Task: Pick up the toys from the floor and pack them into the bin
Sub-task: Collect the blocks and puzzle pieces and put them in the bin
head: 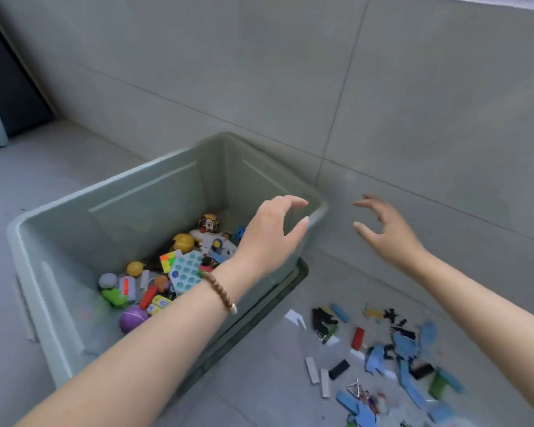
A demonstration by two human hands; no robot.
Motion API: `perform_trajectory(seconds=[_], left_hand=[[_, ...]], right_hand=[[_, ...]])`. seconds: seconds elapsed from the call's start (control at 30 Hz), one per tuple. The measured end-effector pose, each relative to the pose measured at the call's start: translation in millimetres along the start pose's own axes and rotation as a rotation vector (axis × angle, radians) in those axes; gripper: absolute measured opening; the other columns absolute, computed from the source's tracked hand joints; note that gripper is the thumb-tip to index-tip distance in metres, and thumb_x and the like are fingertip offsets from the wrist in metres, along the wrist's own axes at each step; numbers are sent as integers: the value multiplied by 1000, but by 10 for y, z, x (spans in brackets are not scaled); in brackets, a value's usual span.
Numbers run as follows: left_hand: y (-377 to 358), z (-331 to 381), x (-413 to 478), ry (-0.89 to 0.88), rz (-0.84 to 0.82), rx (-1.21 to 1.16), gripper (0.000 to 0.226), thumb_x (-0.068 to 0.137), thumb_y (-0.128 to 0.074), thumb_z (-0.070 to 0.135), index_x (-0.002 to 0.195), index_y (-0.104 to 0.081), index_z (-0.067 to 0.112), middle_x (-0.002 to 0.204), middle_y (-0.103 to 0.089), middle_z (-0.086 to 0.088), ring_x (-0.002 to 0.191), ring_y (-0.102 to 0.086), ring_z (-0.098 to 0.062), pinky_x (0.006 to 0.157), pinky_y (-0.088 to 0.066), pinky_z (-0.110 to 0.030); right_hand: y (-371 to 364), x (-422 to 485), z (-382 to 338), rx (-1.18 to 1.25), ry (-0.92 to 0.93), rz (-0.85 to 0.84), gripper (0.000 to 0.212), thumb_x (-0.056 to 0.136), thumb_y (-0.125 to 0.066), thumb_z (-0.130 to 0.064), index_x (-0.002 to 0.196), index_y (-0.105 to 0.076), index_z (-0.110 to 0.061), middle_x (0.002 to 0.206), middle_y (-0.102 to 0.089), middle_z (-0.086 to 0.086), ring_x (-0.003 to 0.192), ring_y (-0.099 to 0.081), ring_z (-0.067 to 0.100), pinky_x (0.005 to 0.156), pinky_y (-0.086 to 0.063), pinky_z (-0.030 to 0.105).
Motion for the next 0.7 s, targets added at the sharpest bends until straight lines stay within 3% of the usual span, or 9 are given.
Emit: perform_trajectory(seconds=[0.1,0.23,0.33,0.43,0.5,0.63,0.7], left_hand=[[-626,49,-170,-22,-106,-83,21,92,-56,24,112,-61,23,110,-61,11,105,-52,-4,93,-40,-18],[-1567,-633,-656,268,-369,-8,27,87,-62,35,112,-59,25,113,-60,7,95,-55,-7,89,-46,-25],[-2096,-1247,-1193,562,-571,84,58,81,-67,44,129,-49,17,129,-53,0,110,-55,-16,95,-43,-25],[-2527,-1575,-1626,622,-708,164,70,78,-71,43,136,-40,18,134,-44,-1,120,-49,-15,99,-40,-25],[-2726,-1663,-1782,592,-708,161,65,77,-73,38,133,-43,20,131,-44,1,118,-49,-14,98,-41,-24],[-2850,-1720,-1844,530,-549,96,45,75,-77,30,113,-54,23,115,-48,7,102,-52,-8,85,-40,-16],[-2834,-1750,-1884,488,-505,78,43,73,-78,33,108,-54,24,110,-47,10,94,-48,-4,82,-40,-15]], right_hand=[[-136,-395,645,31,-113,-89,38,89,-60,-24,126,-51,-26,145,-37,-3,132,-36,13,111,-31,34],[-652,-914,1346,86,-267,-209,42,84,-67,-26,124,-54,-23,131,-48,-3,113,-50,13,95,-39,26],[-1148,-1265,1661,148,-368,-338,44,82,-70,-25,123,-55,-21,121,-54,-5,103,-52,9,87,-39,20],[-1613,-1551,1908,193,-414,-458,36,82,-71,-24,116,-59,-25,116,-53,-8,108,-53,10,88,-41,20],[-1815,-1647,2012,177,-402,-499,34,82,-70,-25,114,-60,-28,117,-52,-11,109,-51,8,89,-40,20],[-2100,-1669,2099,95,-295,-552,38,82,-70,-23,119,-61,-26,118,-52,-6,110,-51,10,100,-41,27],[-2168,-1650,2119,52,-248,-531,38,80,-71,-21,116,-64,-24,114,-52,-5,107,-50,11,98,-42,29]])
Point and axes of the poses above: each hand's wrist, its own x-axis towards the middle knuckle, its own y-axis out of the back of the hand, z = x × y, the point moved 8 cm from there along x, towards the middle knuckle
